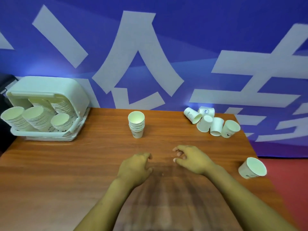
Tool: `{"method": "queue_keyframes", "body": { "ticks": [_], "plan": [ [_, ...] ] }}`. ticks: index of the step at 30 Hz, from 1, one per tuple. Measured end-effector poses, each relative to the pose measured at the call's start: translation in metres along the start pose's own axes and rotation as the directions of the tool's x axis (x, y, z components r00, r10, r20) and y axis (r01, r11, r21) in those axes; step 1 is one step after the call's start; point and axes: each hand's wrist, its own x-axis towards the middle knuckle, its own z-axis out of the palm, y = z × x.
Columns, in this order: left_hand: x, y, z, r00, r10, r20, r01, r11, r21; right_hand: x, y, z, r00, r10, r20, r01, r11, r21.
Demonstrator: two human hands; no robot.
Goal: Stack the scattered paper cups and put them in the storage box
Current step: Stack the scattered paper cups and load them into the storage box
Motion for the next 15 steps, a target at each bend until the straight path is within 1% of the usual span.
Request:
{"method": "queue_keyframes", "body": {
  "ticks": [3,6,10,15],
  "plan": [
    [0.021,0.018,0.001,0.998,0.059,0.005,-0.059,0.998,-0.012,-0.006,0.019,-0.010,0.998,0.049,-0.032,-0.048,0.999,0.024],
    [0.044,0.041,0.007,0.992,0.121,0.040,-0.119,0.992,-0.038,-0.013,0.040,-0.021,0.995,0.091,-0.031,-0.091,0.996,0.008],
    [0.076,0.075,0.021,0.987,0.151,0.062,-0.148,0.987,-0.055,-0.019,0.079,-0.048,0.988,0.130,-0.083,-0.128,0.991,0.026],
    [0.094,0.127,0.053,0.968,0.187,0.168,-0.176,0.981,-0.079,-0.019,0.133,-0.074,0.988,0.126,-0.089,-0.122,0.991,0.054]
  ]
}}
